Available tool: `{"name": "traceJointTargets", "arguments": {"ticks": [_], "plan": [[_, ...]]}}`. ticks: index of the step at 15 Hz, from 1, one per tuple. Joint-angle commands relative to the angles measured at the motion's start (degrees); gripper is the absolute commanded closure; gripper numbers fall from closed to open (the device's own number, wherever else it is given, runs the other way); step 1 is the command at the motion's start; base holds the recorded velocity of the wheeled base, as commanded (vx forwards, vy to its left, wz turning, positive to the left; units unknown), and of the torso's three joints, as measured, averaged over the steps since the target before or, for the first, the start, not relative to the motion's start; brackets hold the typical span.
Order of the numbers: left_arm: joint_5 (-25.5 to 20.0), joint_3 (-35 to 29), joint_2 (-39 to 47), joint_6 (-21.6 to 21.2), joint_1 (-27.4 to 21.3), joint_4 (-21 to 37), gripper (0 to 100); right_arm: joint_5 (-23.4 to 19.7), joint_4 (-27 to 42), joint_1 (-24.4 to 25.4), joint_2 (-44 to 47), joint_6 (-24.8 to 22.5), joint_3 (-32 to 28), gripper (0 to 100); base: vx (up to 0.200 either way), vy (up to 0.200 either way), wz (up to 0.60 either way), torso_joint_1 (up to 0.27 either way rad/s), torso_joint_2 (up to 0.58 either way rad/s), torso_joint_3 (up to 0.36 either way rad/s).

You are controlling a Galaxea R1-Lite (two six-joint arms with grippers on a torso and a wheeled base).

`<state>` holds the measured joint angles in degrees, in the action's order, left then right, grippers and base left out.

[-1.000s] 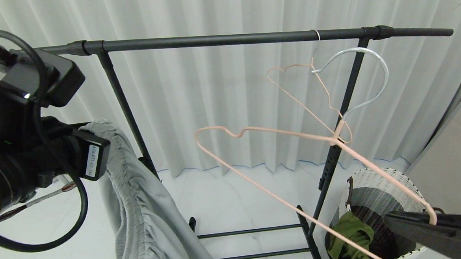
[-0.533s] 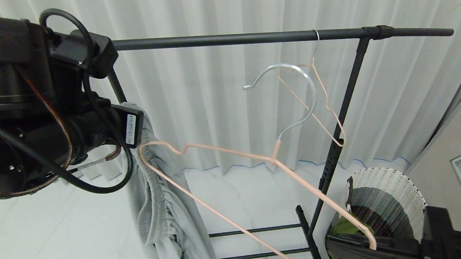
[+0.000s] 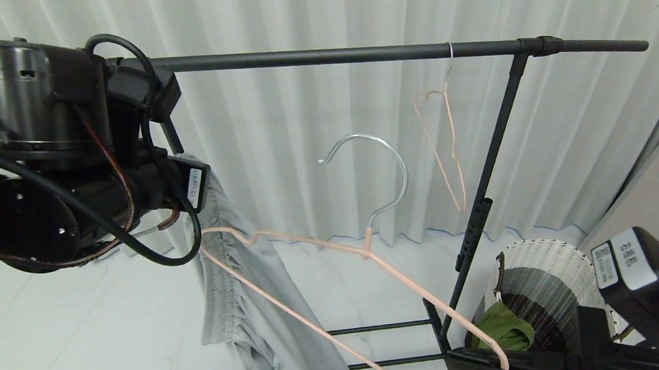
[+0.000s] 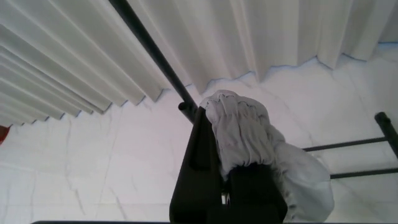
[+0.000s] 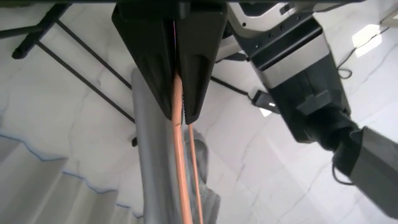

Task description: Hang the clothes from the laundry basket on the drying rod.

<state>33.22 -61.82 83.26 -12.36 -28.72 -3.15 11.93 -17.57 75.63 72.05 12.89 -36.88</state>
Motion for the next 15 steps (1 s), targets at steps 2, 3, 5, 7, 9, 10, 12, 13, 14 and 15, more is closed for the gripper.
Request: {"name": "traceJointTargets", "arguments": {"ticks": [2, 3, 5, 7, 9, 10, 12, 13, 14, 15], "plan": [[0.5, 0.0, 0.6, 0.0, 0.4, 0.0, 100, -0.2, 0.0, 0.3, 1.0, -0.1, -0.1, 100, 0.000, 0.000, 0.00, 0.000, 0.00, 0.000], [0.5, 0.1, 0.5, 0.0, 0.4, 0.0, 100, -0.2, 0.0, 0.3, 1.0, -0.1, -0.1, 100, 0.000, 0.000, 0.00, 0.000, 0.00, 0.000], [0.6, 0.1, 0.2, -0.1, 0.2, 0.2, 100, 0.1, 0.0, -0.3, 1.5, -0.1, 0.1, 100, 0.000, 0.000, 0.00, 0.000, 0.00, 0.000], [0.6, 0.1, 0.0, -0.1, 0.1, 0.0, 100, 0.4, -0.4, -3.0, 3.3, -0.2, -0.2, 100, 0.000, 0.000, 0.00, 0.000, 0.00, 0.000], [0.6, 0.1, -0.2, 0.0, 0.1, 0.0, 100, 0.7, -5.5, -5.9, 7.1, -0.4, -1.0, 100, 0.000, 0.000, 0.00, 0.000, 0.00, 0.000], [0.6, 0.1, -0.3, 0.0, 0.0, 0.0, 100, 1.2, -8.1, -6.7, 8.9, -0.4, -1.7, 100, 0.000, 0.000, 0.00, 0.000, 0.00, 0.000], [0.6, 0.1, -0.7, 0.1, -0.9, 0.0, 100, 2.6, -11.5, -7.3, 12.1, -0.4, -3.6, 100, 0.000, 0.000, 0.00, 0.000, 0.00, 0.000], [0.6, 0.1, -0.8, 0.1, -1.5, 0.0, 100, 2.7, -12.4, -7.3, 12.9, -0.4, -4.1, 100, 0.000, 0.000, 0.00, 0.000, 0.00, 0.000], [0.5, 0.1, -1.0, 0.3, -2.5, 0.0, 100, 2.3, -12.5, -7.3, 13.2, -0.5, -4.3, 100, 0.000, 0.000, 0.00, 0.000, 0.00, 0.000], [0.4, 0.1, -1.3, 0.3, -3.2, 0.0, 100, 2.2, -12.5, -7.3, 13.5, -0.6, -4.4, 100, 0.000, 0.000, 0.00, 0.000, 0.00, 0.000]]}}
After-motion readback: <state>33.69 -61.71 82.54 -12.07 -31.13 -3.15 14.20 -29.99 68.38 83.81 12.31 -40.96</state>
